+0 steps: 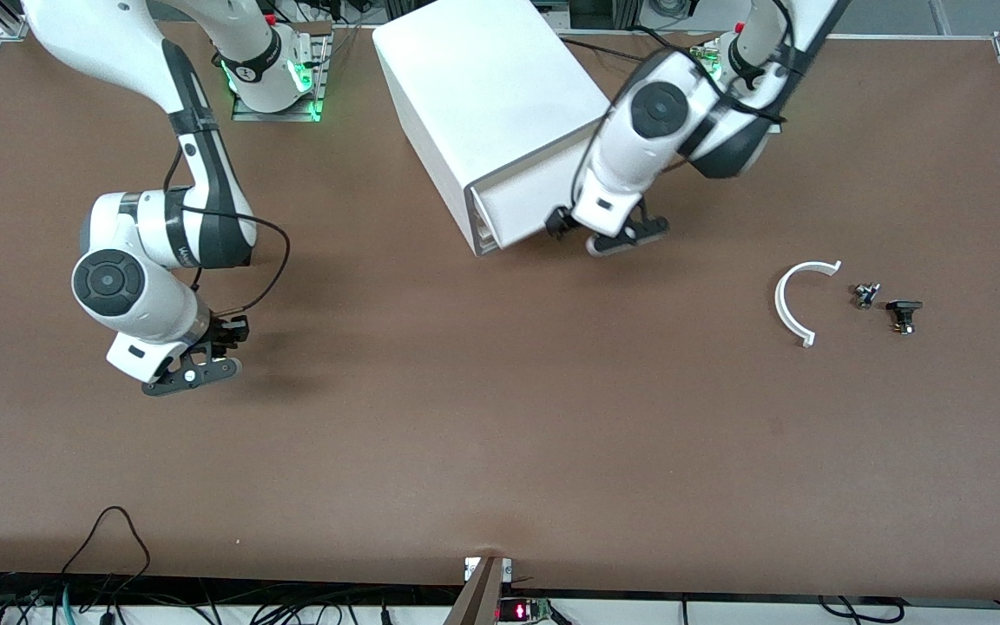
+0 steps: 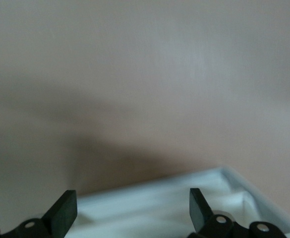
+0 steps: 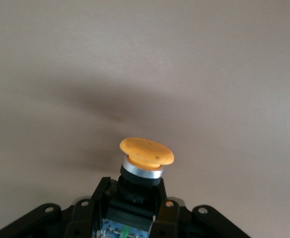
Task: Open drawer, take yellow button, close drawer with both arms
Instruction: 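Lift the button out with the right gripper while the left gripper pushes the drawer shut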
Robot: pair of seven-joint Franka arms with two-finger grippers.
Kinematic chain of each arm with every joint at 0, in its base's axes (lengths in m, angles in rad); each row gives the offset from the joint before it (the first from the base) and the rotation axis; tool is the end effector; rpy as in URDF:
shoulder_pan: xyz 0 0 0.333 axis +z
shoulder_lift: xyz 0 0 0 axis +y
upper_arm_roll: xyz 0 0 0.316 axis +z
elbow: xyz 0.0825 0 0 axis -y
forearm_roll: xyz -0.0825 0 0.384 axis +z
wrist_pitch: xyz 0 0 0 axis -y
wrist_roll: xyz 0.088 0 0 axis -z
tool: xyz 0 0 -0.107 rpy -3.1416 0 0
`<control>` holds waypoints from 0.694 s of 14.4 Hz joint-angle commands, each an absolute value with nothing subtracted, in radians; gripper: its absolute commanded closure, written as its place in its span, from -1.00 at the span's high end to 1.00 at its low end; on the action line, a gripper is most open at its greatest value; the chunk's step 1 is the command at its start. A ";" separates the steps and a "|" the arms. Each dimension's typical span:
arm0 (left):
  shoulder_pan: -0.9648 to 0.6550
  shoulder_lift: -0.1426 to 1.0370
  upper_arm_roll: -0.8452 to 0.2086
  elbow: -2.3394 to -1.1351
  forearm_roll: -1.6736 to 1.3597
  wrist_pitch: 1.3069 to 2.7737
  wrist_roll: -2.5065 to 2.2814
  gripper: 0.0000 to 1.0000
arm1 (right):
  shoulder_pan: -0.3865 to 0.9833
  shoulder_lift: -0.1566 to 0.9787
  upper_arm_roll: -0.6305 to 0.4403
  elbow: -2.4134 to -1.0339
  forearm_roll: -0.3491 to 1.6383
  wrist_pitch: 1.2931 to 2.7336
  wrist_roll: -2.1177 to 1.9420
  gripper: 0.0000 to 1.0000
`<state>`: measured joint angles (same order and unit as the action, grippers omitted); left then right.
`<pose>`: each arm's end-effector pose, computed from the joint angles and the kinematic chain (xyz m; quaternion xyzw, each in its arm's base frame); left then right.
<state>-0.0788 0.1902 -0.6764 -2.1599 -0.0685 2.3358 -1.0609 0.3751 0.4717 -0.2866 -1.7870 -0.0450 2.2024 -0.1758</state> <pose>0.4095 -0.3805 0.3315 0.9800 0.1799 -0.0587 0.0616 0.6449 0.0704 0.2965 0.9838 0.1582 -0.0230 0.0816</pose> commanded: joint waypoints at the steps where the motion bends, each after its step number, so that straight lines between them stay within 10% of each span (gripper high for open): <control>1: -0.064 0.130 -0.781 -2.229 -0.125 2.339 -1.130 1.00 | 0.328 0.403 -0.259 -1.940 -0.060 2.345 -0.239 -0.54; 8: 0.061 0.124 -0.721 -2.198 -0.150 2.344 -1.100 1.00 | 0.230 0.406 -0.259 -2.209 -0.058 2.743 -0.402 -0.49; 9: 0.069 0.112 -0.647 -2.171 -0.149 2.339 -0.972 1.00 | 0.227 0.403 -0.259 -2.206 -0.057 2.738 -0.390 -0.14; 10: 0.071 0.100 -0.571 -2.154 -0.149 2.335 -0.833 1.00 | 0.227 0.402 -0.258 -2.197 -0.049 2.726 -0.384 0.86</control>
